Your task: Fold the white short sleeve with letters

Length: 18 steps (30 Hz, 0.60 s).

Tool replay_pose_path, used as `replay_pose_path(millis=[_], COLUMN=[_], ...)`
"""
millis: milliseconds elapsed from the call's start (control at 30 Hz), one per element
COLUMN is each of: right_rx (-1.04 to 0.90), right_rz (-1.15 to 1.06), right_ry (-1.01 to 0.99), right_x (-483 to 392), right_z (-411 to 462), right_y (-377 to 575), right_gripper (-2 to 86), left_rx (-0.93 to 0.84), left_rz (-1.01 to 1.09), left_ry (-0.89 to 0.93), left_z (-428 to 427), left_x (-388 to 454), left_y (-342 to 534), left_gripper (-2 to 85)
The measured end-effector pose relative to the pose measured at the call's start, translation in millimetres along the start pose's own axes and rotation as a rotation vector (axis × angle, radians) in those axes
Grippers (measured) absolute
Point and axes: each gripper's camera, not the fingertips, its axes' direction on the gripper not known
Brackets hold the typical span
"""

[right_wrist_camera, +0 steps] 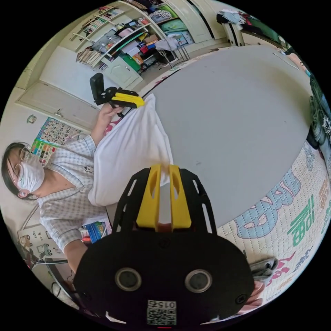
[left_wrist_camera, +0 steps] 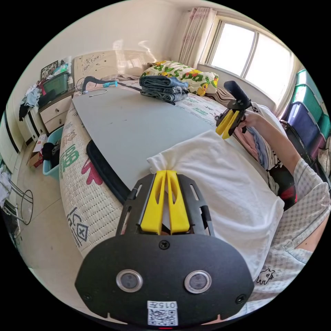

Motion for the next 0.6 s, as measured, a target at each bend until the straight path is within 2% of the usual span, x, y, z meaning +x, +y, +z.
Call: replay_pose_path(millis=[100, 233, 333, 400, 467, 600], right_rx=[0.012, 0.016, 0.088, 0.212, 0.350, 0.507], right_rz=[0.005, 0.068, 0.120, 0.126, 0.047, -0.026], right_ry=[0.041, 0.099, 0.164, 0.194, 0.244, 0.361], right_x=[2, -1, -21, -51, -115, -217], right_z=[0, 7, 12, 9, 17, 72], right_y=[3, 16, 37, 62, 108, 196], right_gripper=[-0.1, 0.2, 1.6, 3.1, 5.7, 6.7], left_rx=[0.002, -0.003, 0.007, 0.045, 0.093, 0.147], left_rz=[-0.002, 0.015, 0.020, 0.032, 0.052, 0.183], left_ry=[0.000, -0.031, -0.028, -0.017, -0.016, 0.150], left_z=[-8, -16, -27, -54, -82, -139], left_x=[4, 15, 20, 27, 42, 117], left_y=[-2, -6, -8, -7, -4, 7], left_gripper=[-0.9, -0.8, -0.8, -0.6, -0.5, 0.3])
